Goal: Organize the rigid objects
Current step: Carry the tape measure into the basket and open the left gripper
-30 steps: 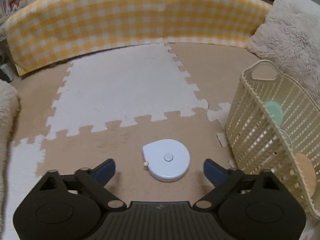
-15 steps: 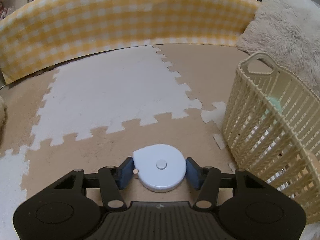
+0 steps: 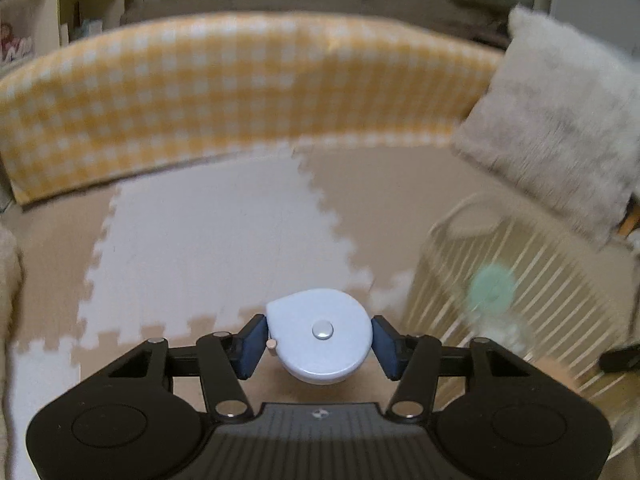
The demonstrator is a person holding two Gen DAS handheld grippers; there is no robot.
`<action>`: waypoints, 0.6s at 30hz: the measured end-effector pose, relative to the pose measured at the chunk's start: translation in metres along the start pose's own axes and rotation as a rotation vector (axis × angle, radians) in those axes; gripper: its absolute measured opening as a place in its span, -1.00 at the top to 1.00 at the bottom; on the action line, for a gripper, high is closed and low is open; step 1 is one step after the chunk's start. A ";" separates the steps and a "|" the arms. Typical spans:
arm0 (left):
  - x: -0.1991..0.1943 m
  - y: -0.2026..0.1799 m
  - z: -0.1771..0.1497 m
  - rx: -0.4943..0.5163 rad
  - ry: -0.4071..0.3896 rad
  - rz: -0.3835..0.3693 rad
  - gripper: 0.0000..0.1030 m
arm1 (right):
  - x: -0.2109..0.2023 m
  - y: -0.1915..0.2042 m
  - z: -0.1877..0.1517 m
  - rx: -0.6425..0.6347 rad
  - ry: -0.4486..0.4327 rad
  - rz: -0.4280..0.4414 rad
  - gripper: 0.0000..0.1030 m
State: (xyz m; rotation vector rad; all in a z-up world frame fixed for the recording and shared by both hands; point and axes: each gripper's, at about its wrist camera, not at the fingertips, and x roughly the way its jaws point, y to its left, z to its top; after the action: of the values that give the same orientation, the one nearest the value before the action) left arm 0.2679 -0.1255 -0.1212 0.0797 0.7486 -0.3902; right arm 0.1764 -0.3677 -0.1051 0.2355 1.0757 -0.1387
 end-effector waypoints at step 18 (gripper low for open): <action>-0.010 -0.090 0.037 0.119 0.012 -0.259 -0.10 | 0.000 0.001 -0.001 -0.007 -0.001 -0.004 0.88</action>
State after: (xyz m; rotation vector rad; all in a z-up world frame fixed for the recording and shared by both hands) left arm 0.2517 -0.2138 -0.0810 0.0973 0.7497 -0.6813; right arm 0.1756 -0.3667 -0.1056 0.2266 1.0761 -0.1382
